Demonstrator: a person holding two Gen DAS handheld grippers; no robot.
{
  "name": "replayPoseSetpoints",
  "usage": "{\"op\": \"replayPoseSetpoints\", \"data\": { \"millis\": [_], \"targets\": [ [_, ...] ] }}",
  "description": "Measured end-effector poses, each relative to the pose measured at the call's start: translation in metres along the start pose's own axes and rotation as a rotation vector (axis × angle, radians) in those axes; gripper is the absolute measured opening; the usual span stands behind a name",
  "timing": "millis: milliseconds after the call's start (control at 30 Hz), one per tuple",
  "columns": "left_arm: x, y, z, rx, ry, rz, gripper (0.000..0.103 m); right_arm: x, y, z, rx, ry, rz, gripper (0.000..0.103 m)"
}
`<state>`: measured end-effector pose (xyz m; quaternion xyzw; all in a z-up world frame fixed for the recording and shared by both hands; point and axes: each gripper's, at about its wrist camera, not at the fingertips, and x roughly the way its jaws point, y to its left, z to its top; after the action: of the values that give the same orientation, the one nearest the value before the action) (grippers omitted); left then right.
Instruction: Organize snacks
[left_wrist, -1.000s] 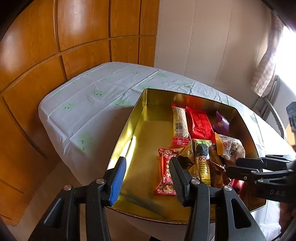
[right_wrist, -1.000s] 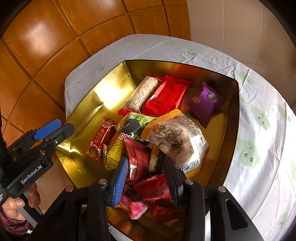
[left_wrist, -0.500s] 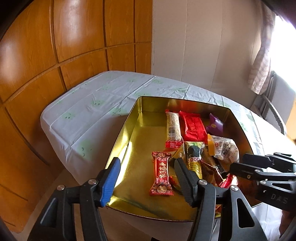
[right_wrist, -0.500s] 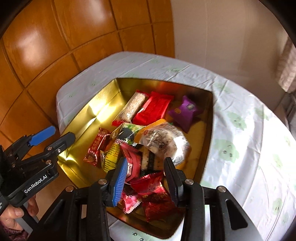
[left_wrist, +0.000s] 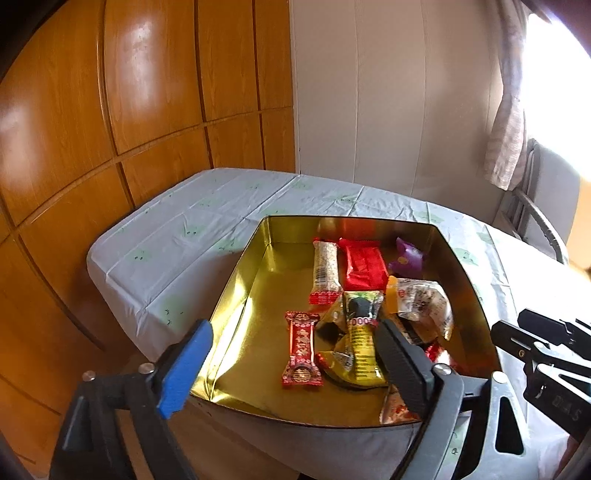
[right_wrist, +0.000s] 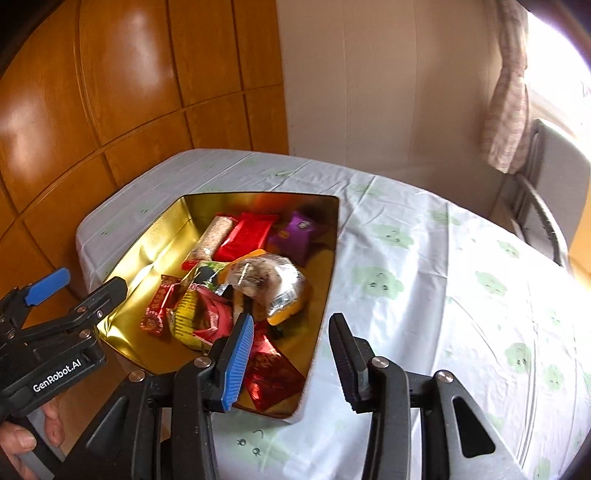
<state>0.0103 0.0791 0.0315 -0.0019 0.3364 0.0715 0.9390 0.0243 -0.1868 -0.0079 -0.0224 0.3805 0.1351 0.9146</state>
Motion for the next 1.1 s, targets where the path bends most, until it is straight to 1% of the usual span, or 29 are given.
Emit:
{"op": "replayPoseSetpoints", "data": {
  "millis": [100, 367, 1100],
  "targets": [
    [-0.005, -0.008, -0.002, 0.014, -0.007, -0.01, 0.095, -0.005, -0.003, -0.002, 0.006, -0.009, -0.009, 0.043],
    [-0.015, -0.02, -0.005, 0.039, -0.021, -0.026, 0.102, -0.01, -0.005, -0.007, 0.011, -0.015, -0.019, 0.043],
    [-0.016, -0.015, -0.005, 0.033, -0.035, -0.029, 0.102, -0.012, -0.003, -0.008, 0.005, -0.023, -0.025, 0.043]
  ]
}}
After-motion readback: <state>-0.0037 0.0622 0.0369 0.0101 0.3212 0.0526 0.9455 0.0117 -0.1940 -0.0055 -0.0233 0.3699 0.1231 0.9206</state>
